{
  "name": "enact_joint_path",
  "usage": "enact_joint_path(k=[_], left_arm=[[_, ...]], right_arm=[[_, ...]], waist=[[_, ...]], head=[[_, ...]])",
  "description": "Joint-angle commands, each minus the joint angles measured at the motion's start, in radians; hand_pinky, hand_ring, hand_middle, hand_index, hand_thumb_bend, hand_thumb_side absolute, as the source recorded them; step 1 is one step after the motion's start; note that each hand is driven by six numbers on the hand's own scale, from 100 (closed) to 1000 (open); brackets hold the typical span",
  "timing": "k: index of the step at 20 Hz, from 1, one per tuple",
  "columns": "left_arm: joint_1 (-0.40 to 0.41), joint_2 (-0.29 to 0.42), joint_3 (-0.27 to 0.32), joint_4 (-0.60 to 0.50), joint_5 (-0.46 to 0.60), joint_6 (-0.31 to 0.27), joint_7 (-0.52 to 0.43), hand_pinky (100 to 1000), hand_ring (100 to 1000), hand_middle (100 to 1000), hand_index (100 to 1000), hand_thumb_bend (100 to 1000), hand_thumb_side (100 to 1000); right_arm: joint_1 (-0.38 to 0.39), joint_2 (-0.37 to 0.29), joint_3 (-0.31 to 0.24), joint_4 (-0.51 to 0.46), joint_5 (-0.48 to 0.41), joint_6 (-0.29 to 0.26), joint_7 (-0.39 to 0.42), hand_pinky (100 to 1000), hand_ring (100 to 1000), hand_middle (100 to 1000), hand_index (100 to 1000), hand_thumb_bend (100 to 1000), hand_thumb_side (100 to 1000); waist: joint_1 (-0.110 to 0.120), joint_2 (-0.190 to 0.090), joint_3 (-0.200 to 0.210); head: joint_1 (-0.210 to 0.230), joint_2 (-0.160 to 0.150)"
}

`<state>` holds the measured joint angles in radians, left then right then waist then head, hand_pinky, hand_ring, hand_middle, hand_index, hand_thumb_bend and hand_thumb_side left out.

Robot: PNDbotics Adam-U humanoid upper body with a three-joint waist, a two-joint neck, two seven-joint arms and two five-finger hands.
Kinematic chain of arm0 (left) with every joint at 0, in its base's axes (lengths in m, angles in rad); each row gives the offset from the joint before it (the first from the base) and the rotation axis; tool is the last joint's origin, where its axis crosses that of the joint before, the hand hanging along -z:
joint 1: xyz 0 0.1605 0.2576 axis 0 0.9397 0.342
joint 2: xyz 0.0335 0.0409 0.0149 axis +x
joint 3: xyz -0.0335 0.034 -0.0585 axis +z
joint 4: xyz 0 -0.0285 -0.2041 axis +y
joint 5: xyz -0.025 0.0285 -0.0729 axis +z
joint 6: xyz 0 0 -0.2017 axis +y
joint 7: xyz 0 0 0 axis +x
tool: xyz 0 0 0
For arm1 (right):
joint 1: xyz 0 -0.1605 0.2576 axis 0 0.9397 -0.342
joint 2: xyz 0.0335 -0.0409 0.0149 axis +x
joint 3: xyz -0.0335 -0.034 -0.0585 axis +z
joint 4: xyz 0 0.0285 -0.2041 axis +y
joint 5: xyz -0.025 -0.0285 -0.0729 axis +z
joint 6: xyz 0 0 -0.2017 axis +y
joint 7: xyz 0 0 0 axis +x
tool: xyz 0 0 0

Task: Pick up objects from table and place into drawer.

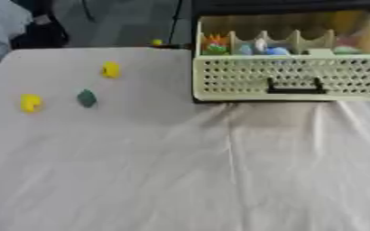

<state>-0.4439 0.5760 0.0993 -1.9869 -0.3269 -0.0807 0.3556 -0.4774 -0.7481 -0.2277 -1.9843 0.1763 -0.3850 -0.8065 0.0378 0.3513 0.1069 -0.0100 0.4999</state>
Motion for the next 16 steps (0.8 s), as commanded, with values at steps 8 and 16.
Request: enact_joint_path(k=[8, 16], left_arm=[[0.072, 0.349, -0.021, -0.005, -0.199, 0.282, -0.189, 580, 734, 931, 992, 410, 902], [0.064, 0.477, -0.058, 0.187, -0.224, 0.309, -0.442, 621, 754, 941, 1000, 404, 920]], right_arm=[[0.046, 0.018, 0.016, -0.016, 0.051, -0.029, -0.073, 393, 456, 429, 800, 100, 501], [0.068, 0.034, 0.024, -0.016, 0.059, -0.009, -0.061, 403, 449, 422, 796, 100, 491]], waist=[[0.007, -0.042, -0.032], [0.019, -0.033, -0.059]], head=[[0.021, 0.026], [0.040, 0.012]])
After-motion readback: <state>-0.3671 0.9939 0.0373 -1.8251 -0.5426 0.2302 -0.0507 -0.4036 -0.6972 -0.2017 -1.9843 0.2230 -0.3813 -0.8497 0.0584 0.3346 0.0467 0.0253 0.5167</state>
